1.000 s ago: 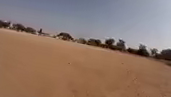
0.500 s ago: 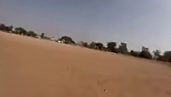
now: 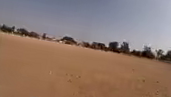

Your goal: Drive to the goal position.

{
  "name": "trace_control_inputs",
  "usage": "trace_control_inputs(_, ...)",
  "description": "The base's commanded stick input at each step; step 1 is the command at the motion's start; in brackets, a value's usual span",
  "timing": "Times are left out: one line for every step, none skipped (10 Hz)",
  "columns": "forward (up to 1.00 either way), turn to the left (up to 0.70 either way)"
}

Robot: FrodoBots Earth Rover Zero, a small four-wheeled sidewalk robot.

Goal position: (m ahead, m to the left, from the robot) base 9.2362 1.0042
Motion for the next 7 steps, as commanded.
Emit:
trace_control_inputs(0.7,0.0)
trace_control_inputs(0.7,0.0)
trace_control_inputs(0.7,0.0)
trace_control_inputs(0.7,0.0)
trace_control_inputs(0.7,0.0)
trace_control_inputs(0.7,0.0)
trace_control_inputs(0.7,0.0)
